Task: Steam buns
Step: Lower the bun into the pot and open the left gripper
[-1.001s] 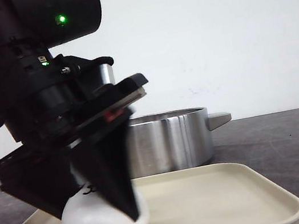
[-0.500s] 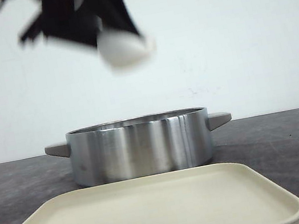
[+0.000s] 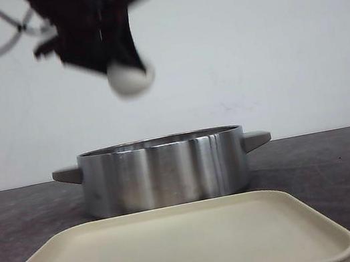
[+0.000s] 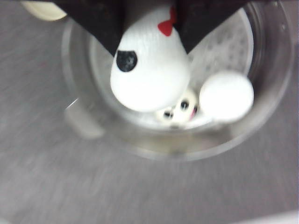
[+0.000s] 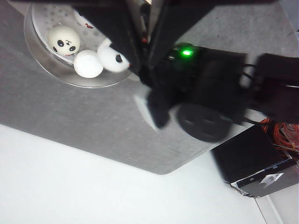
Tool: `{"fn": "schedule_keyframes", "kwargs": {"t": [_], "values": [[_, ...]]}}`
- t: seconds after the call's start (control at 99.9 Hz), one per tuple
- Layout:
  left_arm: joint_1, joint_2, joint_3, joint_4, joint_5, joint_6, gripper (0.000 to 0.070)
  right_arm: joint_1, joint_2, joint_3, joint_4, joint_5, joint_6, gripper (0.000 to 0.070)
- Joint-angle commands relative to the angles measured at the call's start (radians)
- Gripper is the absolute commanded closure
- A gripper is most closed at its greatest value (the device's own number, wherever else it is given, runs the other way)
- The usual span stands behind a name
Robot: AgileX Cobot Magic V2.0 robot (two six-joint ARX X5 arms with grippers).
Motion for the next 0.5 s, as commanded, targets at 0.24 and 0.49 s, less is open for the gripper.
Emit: {"fn": "schedule_keyframes", "kwargs": {"t": [0.24,0.49], "values": [[0.034,0.145,0.018,0.009,0.023,0.012,0.0392,0.011,0.010,0.016,-0.009,0.026,-0.019,0.0688],[0.040,0.166,0.018,-0.020,0.022,0.011,0.0103,0.011,0.010,0.016,-0.039,0.029,-0.033,0.0689]]}}
